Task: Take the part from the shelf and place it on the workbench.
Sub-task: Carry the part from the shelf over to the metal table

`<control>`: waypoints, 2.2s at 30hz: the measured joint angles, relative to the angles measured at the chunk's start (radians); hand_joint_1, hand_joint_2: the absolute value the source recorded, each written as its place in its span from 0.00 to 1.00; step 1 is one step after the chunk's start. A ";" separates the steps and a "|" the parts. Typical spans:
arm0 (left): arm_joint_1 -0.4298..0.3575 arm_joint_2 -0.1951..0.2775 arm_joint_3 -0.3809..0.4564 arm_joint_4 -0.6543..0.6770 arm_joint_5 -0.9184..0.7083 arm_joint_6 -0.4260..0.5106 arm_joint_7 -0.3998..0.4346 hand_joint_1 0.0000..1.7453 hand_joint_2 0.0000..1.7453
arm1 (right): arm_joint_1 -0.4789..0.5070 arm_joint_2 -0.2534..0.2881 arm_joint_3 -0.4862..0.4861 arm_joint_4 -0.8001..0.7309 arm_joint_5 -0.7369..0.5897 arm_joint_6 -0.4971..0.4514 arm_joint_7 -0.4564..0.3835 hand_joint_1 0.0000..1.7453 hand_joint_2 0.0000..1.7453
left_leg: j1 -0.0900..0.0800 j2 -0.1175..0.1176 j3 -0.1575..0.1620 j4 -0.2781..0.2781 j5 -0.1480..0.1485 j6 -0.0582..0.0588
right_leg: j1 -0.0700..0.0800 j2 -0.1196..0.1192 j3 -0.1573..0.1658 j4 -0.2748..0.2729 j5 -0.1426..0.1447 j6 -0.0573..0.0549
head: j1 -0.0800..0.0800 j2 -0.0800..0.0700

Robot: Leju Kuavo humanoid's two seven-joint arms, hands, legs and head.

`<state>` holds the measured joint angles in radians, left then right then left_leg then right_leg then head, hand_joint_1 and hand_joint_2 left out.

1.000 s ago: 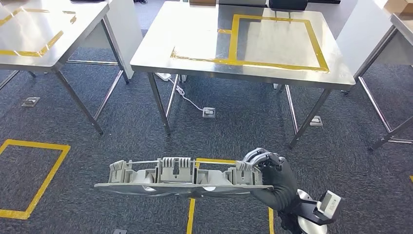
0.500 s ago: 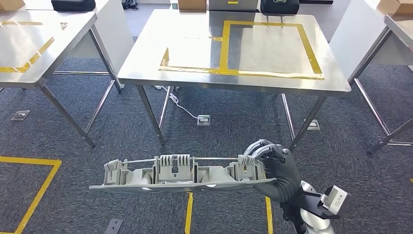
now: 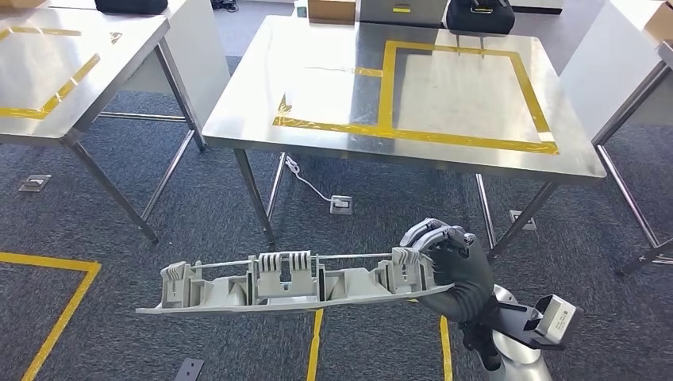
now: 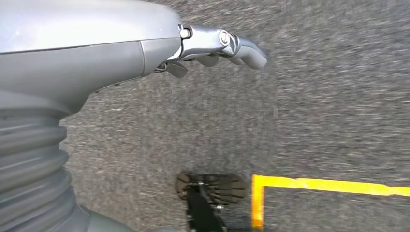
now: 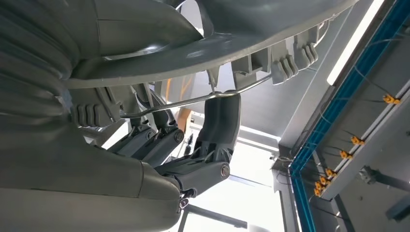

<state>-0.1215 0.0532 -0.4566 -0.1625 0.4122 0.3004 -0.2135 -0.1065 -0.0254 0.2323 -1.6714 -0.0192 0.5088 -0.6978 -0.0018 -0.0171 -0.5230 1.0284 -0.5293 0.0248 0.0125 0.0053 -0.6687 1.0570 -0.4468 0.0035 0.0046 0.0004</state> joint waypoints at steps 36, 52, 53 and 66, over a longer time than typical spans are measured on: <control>0.002 -0.024 -0.005 -0.002 0.013 -0.006 0.041 0.00 1.00 | -0.187 -0.049 -0.062 0.001 -0.002 -0.028 0.000 1.00 1.00 | 0.010 0.011 0.009 0.066 -0.016 -0.044 | -0.015 -0.002 0.037 -0.037 0.019 -0.017 | -0.002 0.000; 0.020 -0.018 -0.005 0.002 0.017 -0.005 0.025 0.00 1.00 | -0.183 -0.044 -0.063 0.032 -0.007 -0.055 0.000 1.00 1.00 | -0.001 0.007 -0.090 -0.021 0.100 0.015 | 0.000 0.008 0.119 0.062 -0.098 0.007 | -0.010 0.000; 0.020 -0.018 -0.005 0.002 0.017 -0.005 0.025 0.00 1.00 | -0.181 -0.044 -0.063 0.031 -0.007 -0.056 -0.001 1.00 1.00 | 0.000 0.007 -0.082 -0.023 0.093 0.017 | -0.004 0.007 0.080 0.122 -0.114 0.013 | -0.008 0.000; 0.030 -0.018 -0.005 0.003 0.012 0.004 0.027 0.00 1.00 | -0.148 -0.044 -0.067 0.022 -0.009 -0.056 0.000 1.00 1.00 | 0.013 0.007 0.028 0.005 -0.021 -0.043 | -0.027 -0.006 0.024 -0.042 0.032 -0.006 | -0.004 0.000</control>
<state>-0.0919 0.0349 -0.4612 -0.1596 0.4240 0.3043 -0.1869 -0.2544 -0.0690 0.1651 -1.6496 -0.0283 0.4524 -0.6982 0.0114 -0.0104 -0.4949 1.0338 -0.5498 -0.0184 -0.0145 -0.0006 -0.6443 1.0152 -0.4150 -0.0024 0.0011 0.0004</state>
